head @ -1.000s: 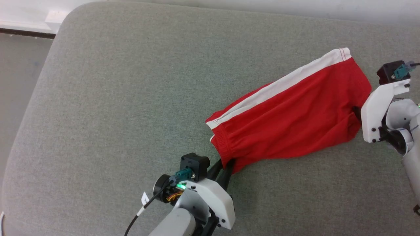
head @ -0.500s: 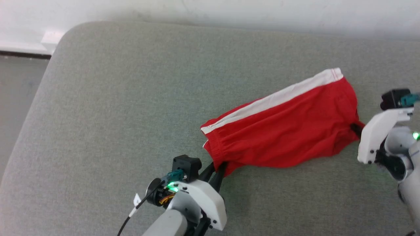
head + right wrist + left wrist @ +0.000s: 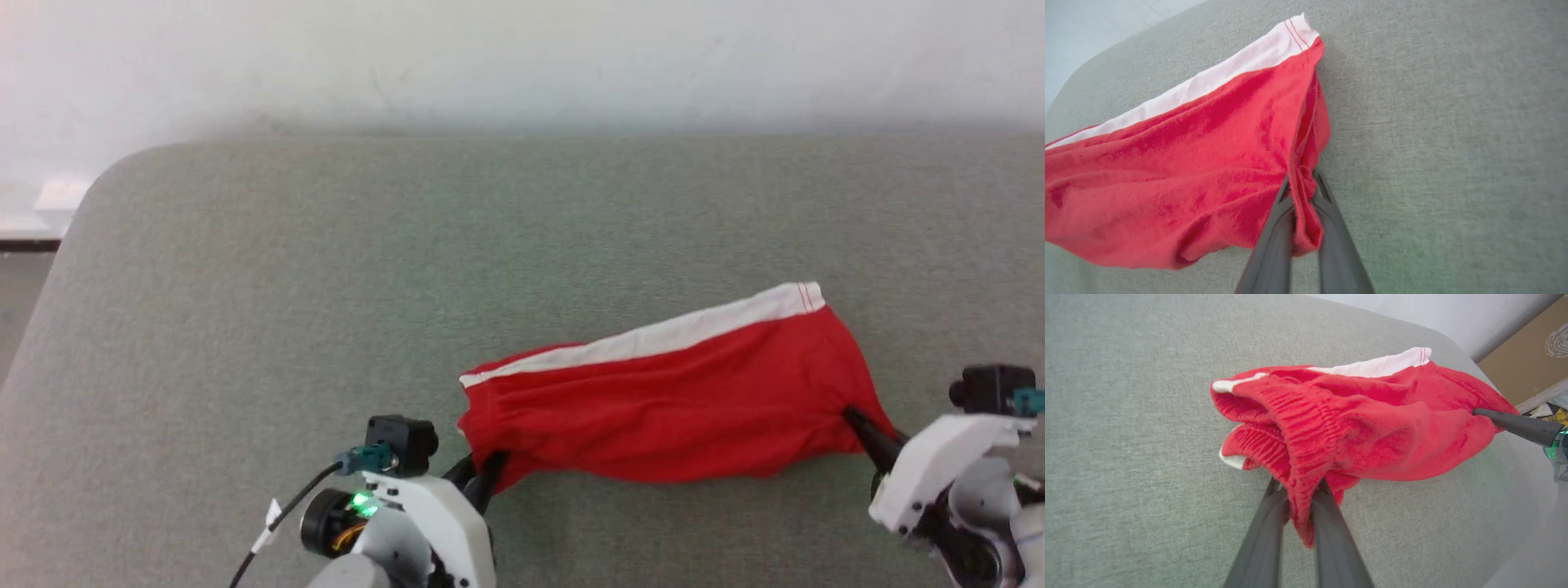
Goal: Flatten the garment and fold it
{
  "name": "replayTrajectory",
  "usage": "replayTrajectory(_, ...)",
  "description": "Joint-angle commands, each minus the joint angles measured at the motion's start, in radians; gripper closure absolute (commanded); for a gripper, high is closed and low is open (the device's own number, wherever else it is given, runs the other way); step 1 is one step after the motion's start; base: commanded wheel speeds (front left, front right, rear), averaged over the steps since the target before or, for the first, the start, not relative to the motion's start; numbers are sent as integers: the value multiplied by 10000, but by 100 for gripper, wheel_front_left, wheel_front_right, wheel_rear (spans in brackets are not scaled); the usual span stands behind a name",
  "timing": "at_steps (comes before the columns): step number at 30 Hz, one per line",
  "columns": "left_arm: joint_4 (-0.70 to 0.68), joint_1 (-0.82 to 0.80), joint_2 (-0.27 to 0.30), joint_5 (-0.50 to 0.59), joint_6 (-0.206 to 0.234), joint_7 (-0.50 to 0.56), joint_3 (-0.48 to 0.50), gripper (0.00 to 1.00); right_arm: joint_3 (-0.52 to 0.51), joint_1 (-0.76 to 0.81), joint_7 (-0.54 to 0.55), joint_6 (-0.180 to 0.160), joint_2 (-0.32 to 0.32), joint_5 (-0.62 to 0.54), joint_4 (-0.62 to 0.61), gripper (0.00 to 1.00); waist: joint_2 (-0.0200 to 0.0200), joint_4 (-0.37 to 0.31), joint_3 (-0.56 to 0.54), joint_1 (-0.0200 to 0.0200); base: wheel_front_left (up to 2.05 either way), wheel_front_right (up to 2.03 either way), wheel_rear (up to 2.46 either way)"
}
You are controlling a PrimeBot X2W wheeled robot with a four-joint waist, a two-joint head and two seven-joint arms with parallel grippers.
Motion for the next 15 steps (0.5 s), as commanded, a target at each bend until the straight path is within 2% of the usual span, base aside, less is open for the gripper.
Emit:
replayTrajectory(1, -76, 137, 138, -62, -90, 123, 37, 100, -167, 224, -49, -21, 87, -84, -211, 100, 0, -341, -237, 1, 0, 0, 0)
replayTrajectory(9, -419, 509, 784, -755, -125, 1610, 76, 100, -1648, 2336, 646, -21, 1478, -1170, -2603, 100, 0, -537, -115, 1, 0, 0, 0)
replayTrajectory(12, -453, 638, 930, -1032, -92, 2216, 37, 100, -2015, 2767, 989, -21, 1914, -1517, -3086, 100, 0, -530, -19, 1, 0, 0, 0)
replayTrajectory(15, -412, 665, 1006, -1128, -12, 2485, 33, 100, -2210, 2950, 1198, -21, 2034, -1987, -3201, 100, 0, -490, 105, 1, 0, 0, 0)
